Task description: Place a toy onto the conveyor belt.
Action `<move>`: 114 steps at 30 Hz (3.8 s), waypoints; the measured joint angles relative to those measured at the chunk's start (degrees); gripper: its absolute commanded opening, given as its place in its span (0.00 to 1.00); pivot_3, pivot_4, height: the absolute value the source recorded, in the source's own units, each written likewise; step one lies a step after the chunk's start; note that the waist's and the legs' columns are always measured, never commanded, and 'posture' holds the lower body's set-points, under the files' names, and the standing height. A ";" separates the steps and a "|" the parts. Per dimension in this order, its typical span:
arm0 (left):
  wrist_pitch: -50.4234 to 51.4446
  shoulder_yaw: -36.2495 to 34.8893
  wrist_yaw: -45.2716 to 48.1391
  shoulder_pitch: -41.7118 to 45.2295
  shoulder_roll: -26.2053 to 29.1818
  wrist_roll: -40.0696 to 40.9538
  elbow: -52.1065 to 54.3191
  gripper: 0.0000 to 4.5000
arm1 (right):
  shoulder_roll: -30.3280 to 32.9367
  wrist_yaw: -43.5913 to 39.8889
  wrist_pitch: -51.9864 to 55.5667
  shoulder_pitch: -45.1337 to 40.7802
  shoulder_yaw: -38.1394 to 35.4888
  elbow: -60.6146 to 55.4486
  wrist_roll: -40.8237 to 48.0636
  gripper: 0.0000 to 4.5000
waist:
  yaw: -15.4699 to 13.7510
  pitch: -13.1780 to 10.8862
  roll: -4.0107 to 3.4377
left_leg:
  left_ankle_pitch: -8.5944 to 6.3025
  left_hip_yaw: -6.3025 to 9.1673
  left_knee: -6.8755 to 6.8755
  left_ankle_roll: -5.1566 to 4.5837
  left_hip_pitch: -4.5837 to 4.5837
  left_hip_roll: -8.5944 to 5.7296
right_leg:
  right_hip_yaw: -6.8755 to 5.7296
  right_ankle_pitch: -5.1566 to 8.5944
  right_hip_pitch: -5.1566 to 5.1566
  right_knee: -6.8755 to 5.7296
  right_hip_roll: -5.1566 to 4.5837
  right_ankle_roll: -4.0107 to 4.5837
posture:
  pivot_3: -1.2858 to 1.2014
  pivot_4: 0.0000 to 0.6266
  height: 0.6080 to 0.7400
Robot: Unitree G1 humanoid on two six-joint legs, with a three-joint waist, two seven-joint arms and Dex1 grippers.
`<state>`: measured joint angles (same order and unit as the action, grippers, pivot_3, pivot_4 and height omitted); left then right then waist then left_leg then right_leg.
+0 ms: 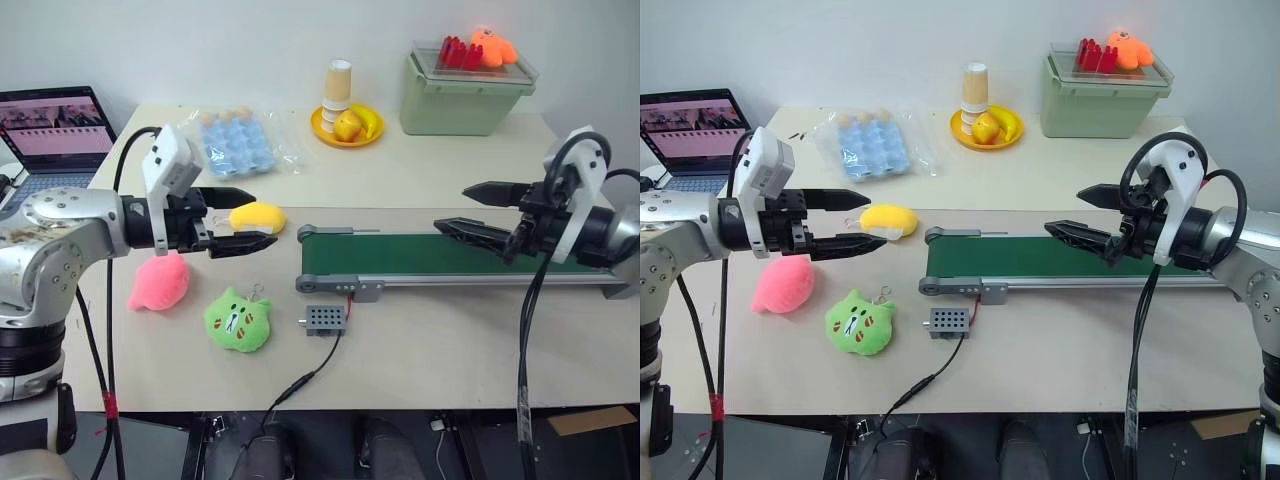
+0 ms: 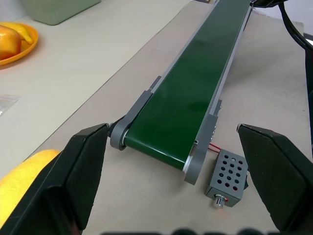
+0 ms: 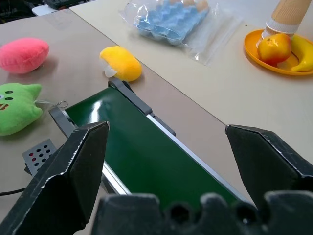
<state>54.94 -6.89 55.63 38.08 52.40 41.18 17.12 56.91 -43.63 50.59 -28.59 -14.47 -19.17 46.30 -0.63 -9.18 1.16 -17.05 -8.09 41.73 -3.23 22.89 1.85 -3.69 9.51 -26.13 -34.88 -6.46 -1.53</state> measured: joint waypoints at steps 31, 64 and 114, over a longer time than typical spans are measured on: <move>14.54 -4.77 -19.56 -7.04 4.41 -12.61 -16.46 1.00 | -3.84 -3.59 0.35 -8.92 9.17 1.17 -2.29 1.00 | -0.10 -0.02 0.00 | 0.00 0.00 -0.01 0.01 0.02 0.03 | -0.07 0.06 -0.03 -0.09 -0.03 0.07 | 0.52 0.24 0.96; 1.67 -19.47 -41.14 24.18 -20.48 -13.50 -29.59 0.06 | -9.58 4.70 6.16 -1.77 2.08 -4.82 0.81 1.00 | -0.24 -0.15 0.39 | 0.00 0.09 0.11 0.01 0.24 -0.07 | -0.25 -0.15 0.01 -0.09 -0.06 -0.09 | 0.52 0.24 0.96; 7.42 -21.71 -80.18 25.23 -59.03 13.71 -24.33 0.06 | -44.02 43.35 11.16 -15.51 4.70 -1.47 1.96 1.00 | 1.28 -0.15 0.39 | 0.10 0.17 0.00 0.14 0.24 -0.10 | -0.24 -0.31 -0.04 -0.03 0.07 -0.02 | 0.52 0.24 0.96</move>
<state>62.37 -28.60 -24.55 63.31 -6.62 54.89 -7.21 12.89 -0.28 61.74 -44.11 -9.77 -20.64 48.26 0.65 -9.33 1.55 -16.94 -7.92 41.73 -3.08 23.13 1.75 -3.93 9.20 -26.17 -34.91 -6.39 -1.55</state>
